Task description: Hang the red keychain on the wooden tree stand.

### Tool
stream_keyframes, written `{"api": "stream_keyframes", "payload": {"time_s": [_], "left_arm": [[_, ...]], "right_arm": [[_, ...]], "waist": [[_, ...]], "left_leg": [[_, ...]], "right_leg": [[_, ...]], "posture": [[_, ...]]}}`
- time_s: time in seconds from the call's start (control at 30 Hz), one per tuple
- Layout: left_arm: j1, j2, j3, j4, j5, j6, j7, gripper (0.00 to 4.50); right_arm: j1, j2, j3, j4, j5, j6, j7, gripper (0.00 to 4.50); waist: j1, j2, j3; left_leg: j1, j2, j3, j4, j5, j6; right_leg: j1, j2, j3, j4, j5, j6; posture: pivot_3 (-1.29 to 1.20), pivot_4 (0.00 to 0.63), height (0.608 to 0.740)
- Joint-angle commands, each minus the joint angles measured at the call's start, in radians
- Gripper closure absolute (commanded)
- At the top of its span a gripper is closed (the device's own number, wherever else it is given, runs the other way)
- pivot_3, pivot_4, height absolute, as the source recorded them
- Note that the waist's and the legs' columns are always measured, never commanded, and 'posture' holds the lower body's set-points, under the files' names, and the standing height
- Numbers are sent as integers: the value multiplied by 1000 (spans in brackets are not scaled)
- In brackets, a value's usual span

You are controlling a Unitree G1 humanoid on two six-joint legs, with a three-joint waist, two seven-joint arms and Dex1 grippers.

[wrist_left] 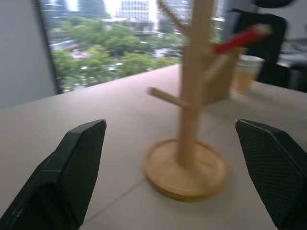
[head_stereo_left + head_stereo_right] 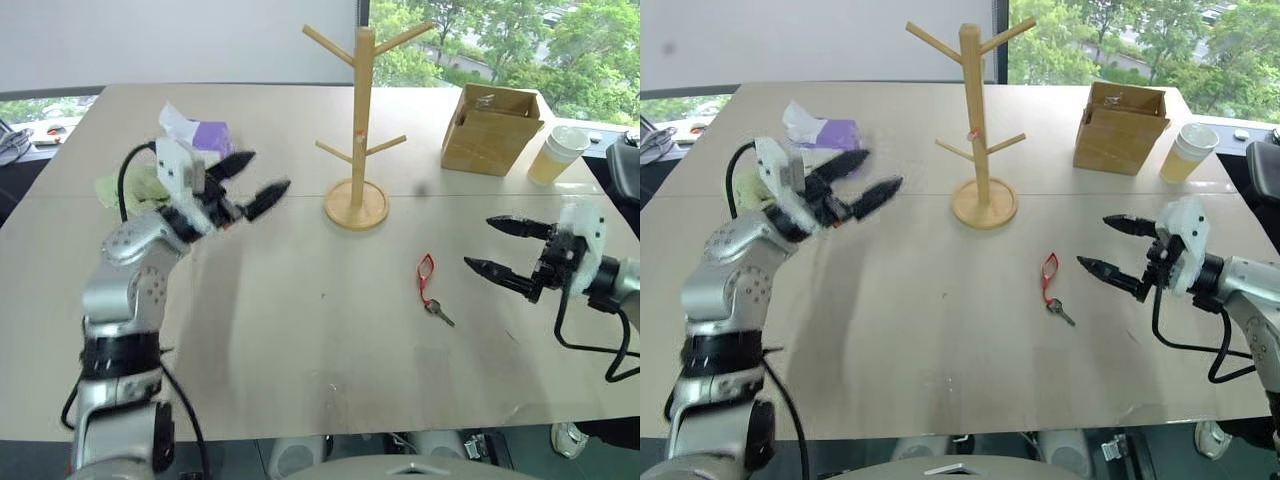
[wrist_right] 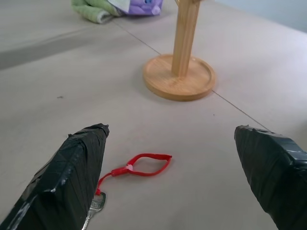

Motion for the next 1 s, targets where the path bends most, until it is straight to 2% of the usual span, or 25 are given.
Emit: {"api": "stream_keyframes", "payload": {"time_s": [0.03,0.3,0.4,0.53,0.67,1.0], "left_arm": [[80,14,-22,-176,-44,-48,-85,58],[304,13,14,-294,-79,-89,-127,58],[351,9,22,-289,-72,-123,-150,58],[391,13,19,-280,-63,-153,-179,58],[421,19,22,-257,-30,-203,-204,58],[462,-40,-49,-148,85,-362,-204,58]], "right_arm": [[-27,-13,-20,-89,53,124,-77,0],[-17,29,32,-199,52,398,-302,0],[-66,59,63,-264,91,587,-419,0],[-203,220,47,-296,112,843,-605,0],[-335,384,12,-305,80,1028,-702,0],[-317,442,38,-325,263,1051,-869,0]], "waist": [[2,0,0],[2,0,0],[2,0,0],[-1,1,-1],[-1,2,0],[-2,3,-1]], "left_leg": [[-1,0,-1,0,0,0],[0,0,-2,0,-2,4],[-1,0,-2,0,-3,4],[-1,0,-3,-1,-3,5],[-2,0,-2,-1,-3,5],[-3,0,-2,-2,-3,5]], "right_leg": [[0,0,-1,0,0,0],[0,1,-1,0,0,0],[0,1,-1,0,0,0],[-1,1,-1,0,0,-1],[-3,1,-1,0,0,-1],[-3,1,-1,-1,0,-1]], "posture": [[0,150,740],[0,150,740],[0,150,740],[0,150,740],[0,150,740],[0,150,740]]}}
